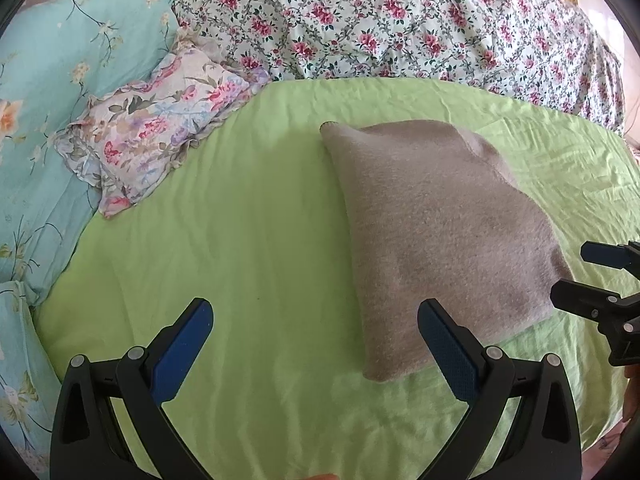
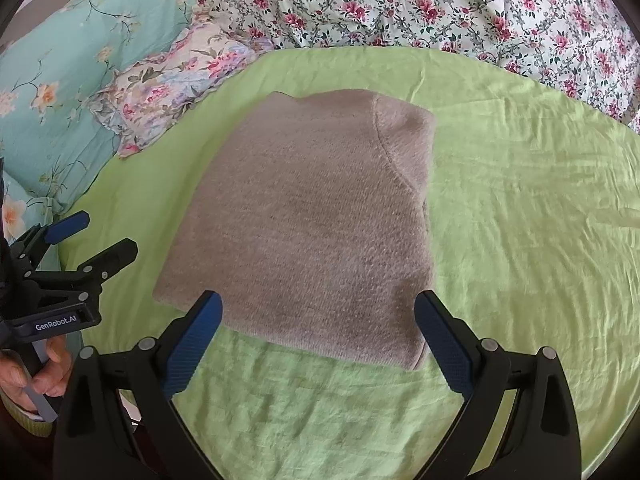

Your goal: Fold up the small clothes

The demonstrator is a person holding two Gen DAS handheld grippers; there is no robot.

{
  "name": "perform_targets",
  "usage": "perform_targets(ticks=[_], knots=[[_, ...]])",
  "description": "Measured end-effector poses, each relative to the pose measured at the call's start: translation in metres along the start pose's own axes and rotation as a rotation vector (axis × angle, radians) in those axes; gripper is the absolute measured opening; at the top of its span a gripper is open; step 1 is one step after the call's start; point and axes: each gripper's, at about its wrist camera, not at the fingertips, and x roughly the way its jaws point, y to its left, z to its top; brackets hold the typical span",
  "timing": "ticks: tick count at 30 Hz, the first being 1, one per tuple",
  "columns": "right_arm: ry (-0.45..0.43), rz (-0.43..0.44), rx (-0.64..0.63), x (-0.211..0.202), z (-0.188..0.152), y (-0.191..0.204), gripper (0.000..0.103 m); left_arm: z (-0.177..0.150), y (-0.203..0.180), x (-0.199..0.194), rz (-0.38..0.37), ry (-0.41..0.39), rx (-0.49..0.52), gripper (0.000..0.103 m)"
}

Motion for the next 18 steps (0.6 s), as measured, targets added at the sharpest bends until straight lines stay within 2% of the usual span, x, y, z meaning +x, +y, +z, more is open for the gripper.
perform_targets(ticks=[18], knots=[[0.029,-0.029,-0.033,0.0046,0.0024,0.0077,0.097,-0.0031,0.0004,-0.0007,-0.013,0.004,-0.018,0.102]])
